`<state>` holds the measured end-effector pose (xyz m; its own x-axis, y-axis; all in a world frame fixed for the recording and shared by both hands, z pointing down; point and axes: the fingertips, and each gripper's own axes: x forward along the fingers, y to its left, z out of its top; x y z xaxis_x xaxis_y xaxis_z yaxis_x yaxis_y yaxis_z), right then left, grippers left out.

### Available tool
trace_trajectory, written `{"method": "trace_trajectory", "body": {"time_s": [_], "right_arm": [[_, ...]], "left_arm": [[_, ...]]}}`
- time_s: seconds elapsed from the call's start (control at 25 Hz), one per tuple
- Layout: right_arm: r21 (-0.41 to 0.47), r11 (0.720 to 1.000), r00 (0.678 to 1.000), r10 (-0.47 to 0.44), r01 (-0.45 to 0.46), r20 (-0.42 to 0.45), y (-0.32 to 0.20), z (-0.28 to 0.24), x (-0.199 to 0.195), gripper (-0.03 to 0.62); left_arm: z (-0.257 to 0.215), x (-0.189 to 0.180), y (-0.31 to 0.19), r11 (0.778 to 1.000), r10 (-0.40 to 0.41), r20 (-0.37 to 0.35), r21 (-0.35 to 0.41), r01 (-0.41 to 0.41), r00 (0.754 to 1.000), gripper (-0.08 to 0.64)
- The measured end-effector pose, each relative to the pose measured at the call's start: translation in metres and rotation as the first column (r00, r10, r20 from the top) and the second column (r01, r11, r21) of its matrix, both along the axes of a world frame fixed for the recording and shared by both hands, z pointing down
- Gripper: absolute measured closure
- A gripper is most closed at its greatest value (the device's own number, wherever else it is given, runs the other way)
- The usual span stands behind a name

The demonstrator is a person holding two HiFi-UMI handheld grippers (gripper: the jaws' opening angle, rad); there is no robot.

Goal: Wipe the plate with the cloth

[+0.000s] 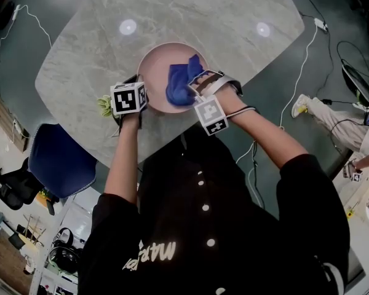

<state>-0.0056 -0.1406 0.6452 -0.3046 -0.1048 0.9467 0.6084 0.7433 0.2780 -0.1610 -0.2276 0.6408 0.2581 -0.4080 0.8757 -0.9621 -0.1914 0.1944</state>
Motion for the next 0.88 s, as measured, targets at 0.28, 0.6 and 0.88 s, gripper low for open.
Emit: {"method": "trace_trajectory", "body": {"time_s": [0.28,0.6,0.88], "right_arm": [[-0.012,0.997,0.994,0.076,-0.075,0.074,0.000,-0.011,-0.004,0.448],[-0.096,0.970,0.947,0.241,-0.225,0.211,-0.004,-0.050,-0.010,0.448],[-0.222,0.886,0.813,0.462,-0.407,0.354,-0.022,-0.102,-0.011,0.447]], "left_arm": [[-0.004,0.005,0.003,0.999,0.037,0.019,0.021,-0.038,0.999,0.507],[-0.039,0.026,0.007,0.994,0.053,-0.013,0.101,-0.051,0.999,0.382],[-0.091,0.039,0.009,0.977,0.046,-0.051,0.208,-0.035,0.998,0.383]]}}
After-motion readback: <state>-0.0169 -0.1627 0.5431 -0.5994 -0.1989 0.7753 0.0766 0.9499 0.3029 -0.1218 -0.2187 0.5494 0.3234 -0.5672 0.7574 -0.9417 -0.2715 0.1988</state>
